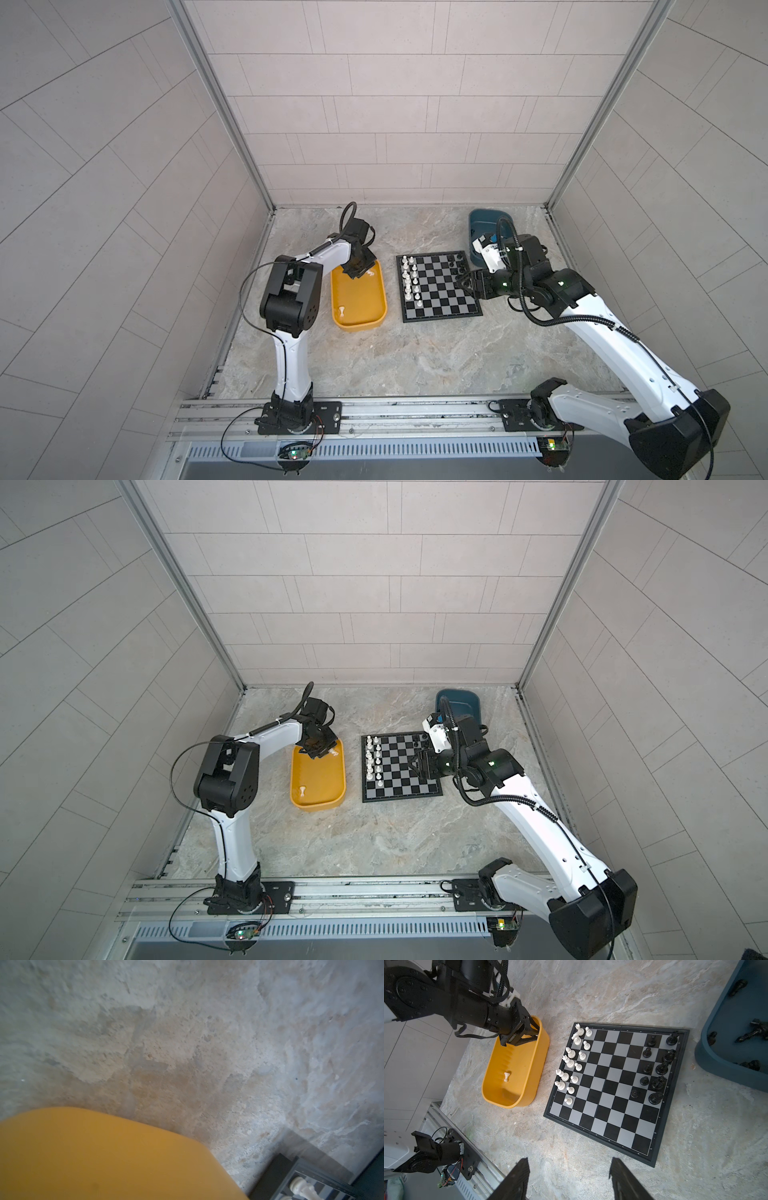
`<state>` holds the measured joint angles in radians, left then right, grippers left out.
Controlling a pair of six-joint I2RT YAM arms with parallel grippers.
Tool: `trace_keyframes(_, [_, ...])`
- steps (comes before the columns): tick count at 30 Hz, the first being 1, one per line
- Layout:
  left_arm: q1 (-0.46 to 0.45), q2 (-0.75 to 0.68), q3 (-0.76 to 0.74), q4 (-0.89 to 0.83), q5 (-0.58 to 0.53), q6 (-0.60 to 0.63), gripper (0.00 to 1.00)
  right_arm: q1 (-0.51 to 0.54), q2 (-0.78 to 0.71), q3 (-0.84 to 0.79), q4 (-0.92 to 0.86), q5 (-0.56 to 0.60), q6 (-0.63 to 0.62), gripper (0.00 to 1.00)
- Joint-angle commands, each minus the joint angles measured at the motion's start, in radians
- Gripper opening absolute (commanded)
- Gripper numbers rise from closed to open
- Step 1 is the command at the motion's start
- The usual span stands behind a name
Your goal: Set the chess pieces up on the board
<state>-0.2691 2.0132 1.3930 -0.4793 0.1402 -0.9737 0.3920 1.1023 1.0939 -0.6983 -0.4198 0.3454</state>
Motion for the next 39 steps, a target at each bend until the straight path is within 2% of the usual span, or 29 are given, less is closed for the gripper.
trace_keyframes(1, [-0.003,-0.007,-0.033,0.037,-0.028,-0.018,0.29,-0.006,-0.015,-0.007,0.02,-0.02,0.007,0.63])
trace_keyframes(5, [-0.002,-0.02,-0.055,0.045,-0.04,-0.023,0.25,-0.009,-0.012,-0.014,0.024,-0.023,0.012,0.63])
trace_keyframes(9, [-0.002,-0.03,-0.056,0.05,-0.041,-0.012,0.26,-0.008,-0.01,-0.016,0.026,-0.03,0.018,0.63])
trace_keyframes(11, [-0.001,-0.03,-0.038,0.03,-0.036,0.005,0.3,-0.008,-0.011,-0.017,0.027,-0.03,0.02,0.63])
trace_keyframes(14, [0.002,-0.036,-0.025,0.007,-0.041,0.016,0.31,-0.009,-0.01,-0.019,0.028,-0.03,0.022,0.63])
trace_keyframes(17, [0.004,-0.046,-0.013,-0.015,-0.044,0.036,0.44,-0.009,-0.01,-0.025,0.034,-0.039,0.026,0.63])
trace_keyframes(19, [0.005,-0.057,-0.017,-0.016,-0.046,0.041,0.46,-0.011,-0.01,-0.03,0.038,-0.04,0.029,0.63])
trace_keyframes(23, [0.012,-0.088,-0.033,-0.012,-0.063,0.043,0.44,-0.01,-0.006,-0.035,0.045,-0.05,0.032,0.63])
trace_keyframes(29, [0.021,-0.067,-0.031,0.002,-0.049,0.041,0.34,-0.01,-0.001,-0.036,0.049,-0.059,0.034,0.63])
trace_keyframes(39, [0.021,-0.052,-0.034,0.022,-0.02,0.026,0.33,-0.01,-0.003,-0.036,0.048,-0.058,0.035,0.65])
